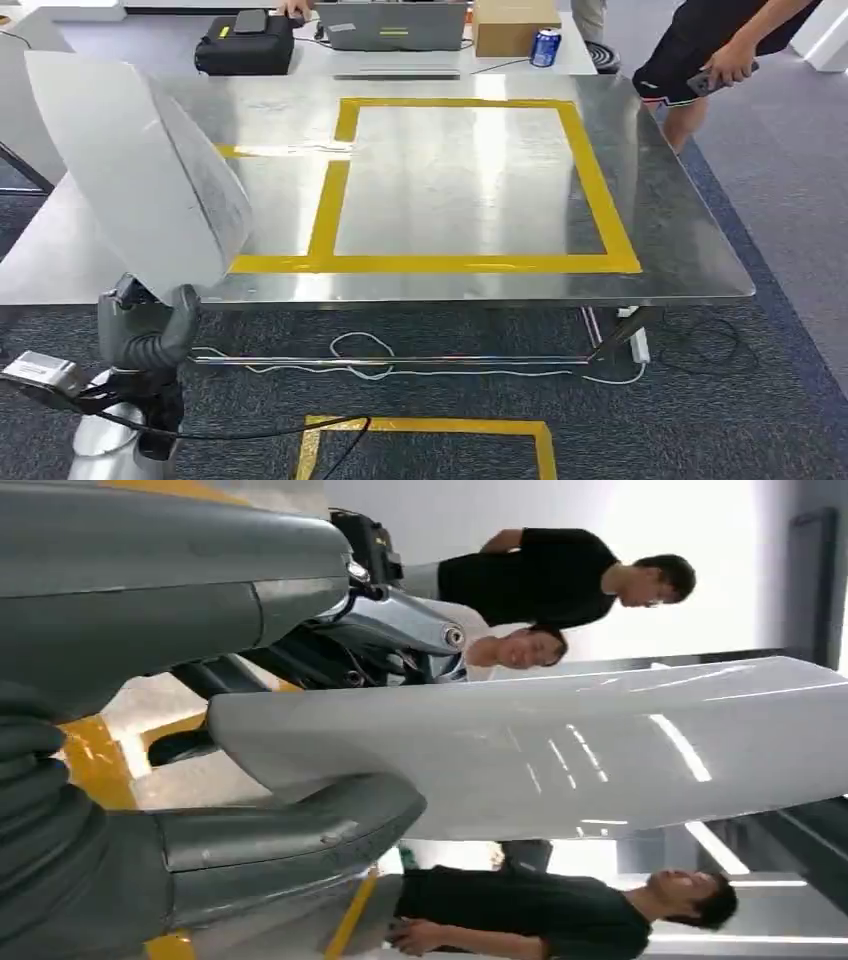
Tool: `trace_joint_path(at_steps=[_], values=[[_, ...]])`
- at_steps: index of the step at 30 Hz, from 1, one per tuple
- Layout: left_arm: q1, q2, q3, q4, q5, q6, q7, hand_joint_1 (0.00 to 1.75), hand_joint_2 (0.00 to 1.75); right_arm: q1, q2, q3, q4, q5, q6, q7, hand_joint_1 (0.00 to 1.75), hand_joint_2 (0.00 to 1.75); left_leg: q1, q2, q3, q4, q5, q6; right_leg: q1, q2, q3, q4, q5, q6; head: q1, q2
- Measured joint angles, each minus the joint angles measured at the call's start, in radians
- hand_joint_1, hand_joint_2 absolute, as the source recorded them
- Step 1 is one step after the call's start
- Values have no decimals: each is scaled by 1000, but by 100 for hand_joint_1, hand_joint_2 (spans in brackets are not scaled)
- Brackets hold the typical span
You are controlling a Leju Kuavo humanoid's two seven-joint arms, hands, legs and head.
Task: Take the parts from the cabinet and place them on the table.
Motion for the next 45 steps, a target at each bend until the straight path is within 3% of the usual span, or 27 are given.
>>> trace_joint_path(at_steps=[16, 45], values=[[-3, -2, -36, 4, -67, 40, 26, 175, 175, 1, 0, -1, 0, 3, 14, 18, 0, 0, 1, 0, 0, 0, 1, -1, 1, 1, 0, 0, 0, 0, 0, 0], [2, 7, -53, 3, -24, 58, 21, 175, 175, 5, -8, -1, 0, 26, 26, 13, 0, 0, 1, 0, 0, 0, 1, -1, 1, 0, 1, 0, 0, 0, 0, 0]])
